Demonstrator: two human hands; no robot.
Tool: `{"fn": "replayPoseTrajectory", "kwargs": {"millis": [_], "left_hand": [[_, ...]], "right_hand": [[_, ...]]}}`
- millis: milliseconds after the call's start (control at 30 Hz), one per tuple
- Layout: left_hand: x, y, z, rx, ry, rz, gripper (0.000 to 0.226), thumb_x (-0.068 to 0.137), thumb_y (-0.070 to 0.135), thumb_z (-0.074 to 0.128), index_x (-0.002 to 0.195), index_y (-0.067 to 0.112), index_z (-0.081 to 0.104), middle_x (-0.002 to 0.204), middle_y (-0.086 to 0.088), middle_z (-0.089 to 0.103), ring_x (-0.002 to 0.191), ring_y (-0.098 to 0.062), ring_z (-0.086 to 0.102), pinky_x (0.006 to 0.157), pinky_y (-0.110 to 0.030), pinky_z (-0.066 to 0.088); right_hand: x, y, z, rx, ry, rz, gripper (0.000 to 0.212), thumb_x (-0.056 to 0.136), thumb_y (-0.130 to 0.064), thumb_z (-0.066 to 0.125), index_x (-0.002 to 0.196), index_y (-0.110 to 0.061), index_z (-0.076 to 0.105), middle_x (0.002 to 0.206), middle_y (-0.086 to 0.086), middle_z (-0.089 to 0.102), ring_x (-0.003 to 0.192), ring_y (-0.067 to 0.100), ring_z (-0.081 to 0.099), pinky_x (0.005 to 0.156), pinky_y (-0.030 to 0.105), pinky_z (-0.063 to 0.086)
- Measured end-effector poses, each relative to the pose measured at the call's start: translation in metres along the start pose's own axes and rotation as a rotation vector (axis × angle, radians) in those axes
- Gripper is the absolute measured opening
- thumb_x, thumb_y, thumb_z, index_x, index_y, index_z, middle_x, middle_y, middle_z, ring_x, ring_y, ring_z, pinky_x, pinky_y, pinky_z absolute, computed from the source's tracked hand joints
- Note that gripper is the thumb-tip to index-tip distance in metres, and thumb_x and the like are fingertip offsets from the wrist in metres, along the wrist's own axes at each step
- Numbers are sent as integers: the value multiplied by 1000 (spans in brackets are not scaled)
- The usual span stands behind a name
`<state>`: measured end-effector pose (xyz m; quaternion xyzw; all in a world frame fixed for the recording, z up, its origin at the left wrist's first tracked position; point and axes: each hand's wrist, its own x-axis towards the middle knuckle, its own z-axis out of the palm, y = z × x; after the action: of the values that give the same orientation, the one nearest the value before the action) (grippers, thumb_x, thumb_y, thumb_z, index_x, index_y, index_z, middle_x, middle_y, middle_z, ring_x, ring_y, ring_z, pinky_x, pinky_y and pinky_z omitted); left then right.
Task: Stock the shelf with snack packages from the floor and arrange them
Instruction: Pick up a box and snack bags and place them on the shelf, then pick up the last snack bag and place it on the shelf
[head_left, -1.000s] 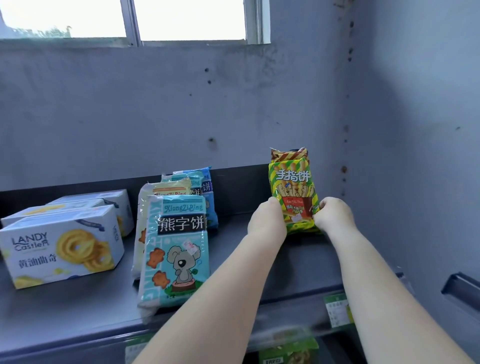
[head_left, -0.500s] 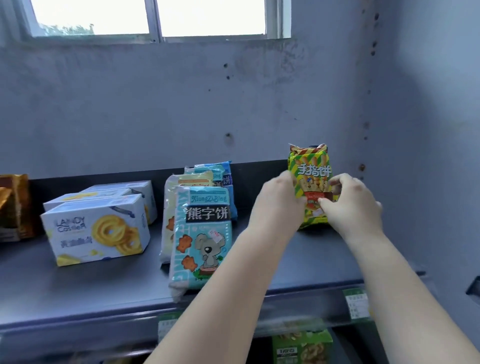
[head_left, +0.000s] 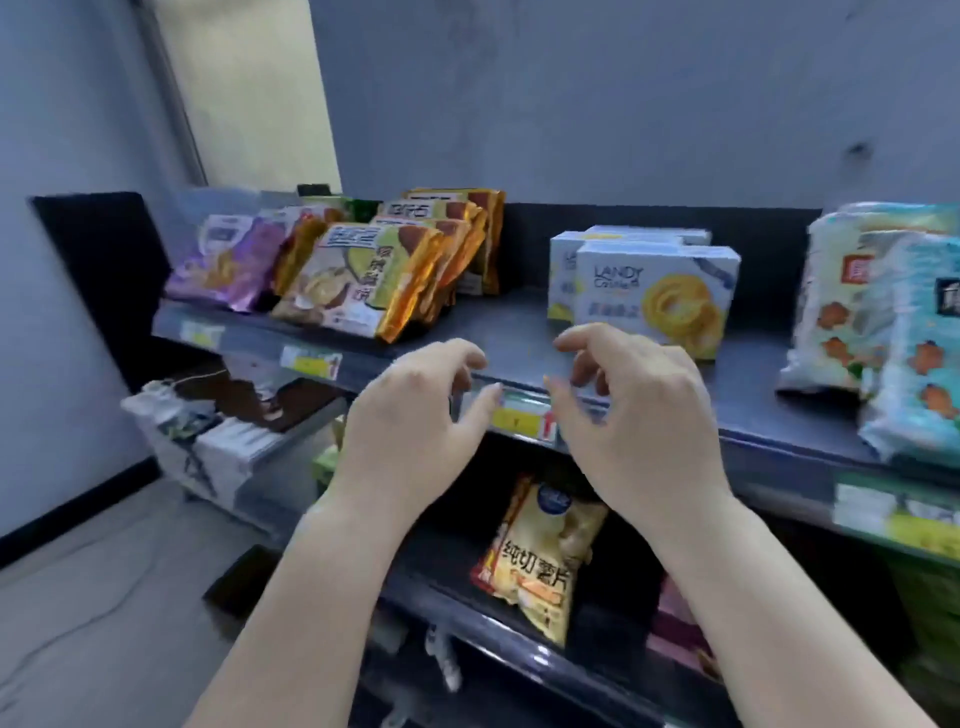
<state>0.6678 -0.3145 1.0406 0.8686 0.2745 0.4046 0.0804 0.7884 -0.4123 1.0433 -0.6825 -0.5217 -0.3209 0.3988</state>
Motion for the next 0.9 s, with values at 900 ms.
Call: {"fn": "replayPoseTrajectory", "kwargs": {"millis": [900], "left_hand": [[-357, -561, -23, 35, -354, -1573, 9, 84, 28, 56, 89, 22, 60, 83, 5, 58, 94, -23, 62, 78, -28, 45]], "right_hand": [[-255, -326, 557, 340, -1634, 181, 21, 88, -28, 56, 104, -16, 61, 89, -3, 57, 97, 23, 59, 84, 38, 51]]}}
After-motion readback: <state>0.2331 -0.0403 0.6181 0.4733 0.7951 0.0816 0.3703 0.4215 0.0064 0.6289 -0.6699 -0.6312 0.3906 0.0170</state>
